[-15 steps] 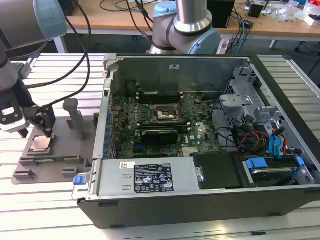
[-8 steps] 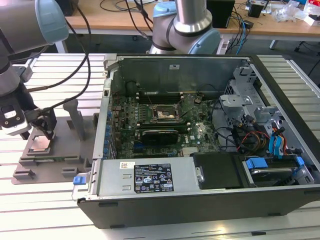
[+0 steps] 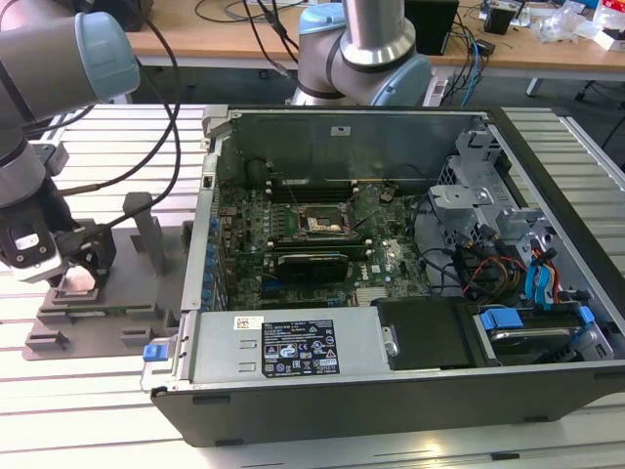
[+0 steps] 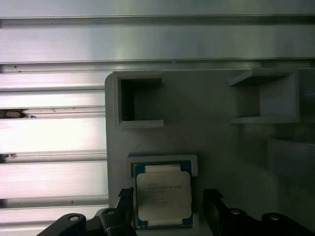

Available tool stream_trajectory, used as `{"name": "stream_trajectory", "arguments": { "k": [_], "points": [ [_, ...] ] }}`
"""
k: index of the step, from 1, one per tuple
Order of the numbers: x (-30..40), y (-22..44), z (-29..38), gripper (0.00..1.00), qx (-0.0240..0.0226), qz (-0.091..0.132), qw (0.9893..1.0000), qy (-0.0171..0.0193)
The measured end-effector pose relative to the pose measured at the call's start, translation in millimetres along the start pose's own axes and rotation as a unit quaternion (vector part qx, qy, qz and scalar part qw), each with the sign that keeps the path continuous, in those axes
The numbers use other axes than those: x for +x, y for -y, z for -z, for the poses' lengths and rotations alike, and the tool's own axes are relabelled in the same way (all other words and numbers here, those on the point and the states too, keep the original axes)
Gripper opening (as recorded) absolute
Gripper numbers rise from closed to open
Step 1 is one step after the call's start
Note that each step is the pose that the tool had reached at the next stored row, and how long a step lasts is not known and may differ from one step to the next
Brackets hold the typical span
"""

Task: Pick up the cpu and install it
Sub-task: 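Pick up the cpu and move it towards the insertion slot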

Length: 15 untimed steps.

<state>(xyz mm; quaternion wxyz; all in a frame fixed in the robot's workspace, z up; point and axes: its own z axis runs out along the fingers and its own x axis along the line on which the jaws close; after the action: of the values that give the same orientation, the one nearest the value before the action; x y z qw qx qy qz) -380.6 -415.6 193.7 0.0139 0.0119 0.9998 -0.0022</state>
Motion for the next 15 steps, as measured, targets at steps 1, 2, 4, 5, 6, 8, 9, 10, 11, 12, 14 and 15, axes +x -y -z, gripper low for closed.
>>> {"name": "stream_trajectory", "arguments": {
  "k": [1, 2, 4, 5, 6, 8, 9, 10, 11, 12, 14, 15],
  "points": [
    [0.1, -1.4, -1.1, 0.68, -0.0001, 0.002, 1.0, 0.0001],
    [0.2, -1.8, -1.9, 0.68, -0.0001, 0.003, 1.0, 0.0],
    [1.3, -1.9, -2.9, 0.68, -0.0002, 0.004, 1.0, 0.0],
    [1.7, -1.8, -3.5, 0.68, -0.0002, 0.006, 1.0, 0.0001],
    [1.9, -1.8, -4.0, 0.68, -0.0001, 0.007, 1.0, 0.0],
    [2.0, -1.9, -5.4, 0.68, -0.0002, 0.009, 1.0, 0.0],
    [2.0, -1.8, -5.9, 0.68, -0.0002, 0.01, 1.0, -0.0001],
    [2.0, -1.8, -5.9, 0.68, -0.0002, 0.01, 1.0, 0.0],
    [2.0, -1.9, -5.9, 0.68, -0.0002, 0.01, 1.0, -0.0001],
    [2.0, -1.9, -6.1, 0.68, -0.0002, 0.01, 1.0, 0.0],
    [2.0, -1.9, -6.2, 0.68, -0.0002, 0.01, 1.0, 0.0],
    [2.0, -1.8, -6.3, 0.68, -0.0002, 0.01, 1.0, 0.0]
  ]
}}
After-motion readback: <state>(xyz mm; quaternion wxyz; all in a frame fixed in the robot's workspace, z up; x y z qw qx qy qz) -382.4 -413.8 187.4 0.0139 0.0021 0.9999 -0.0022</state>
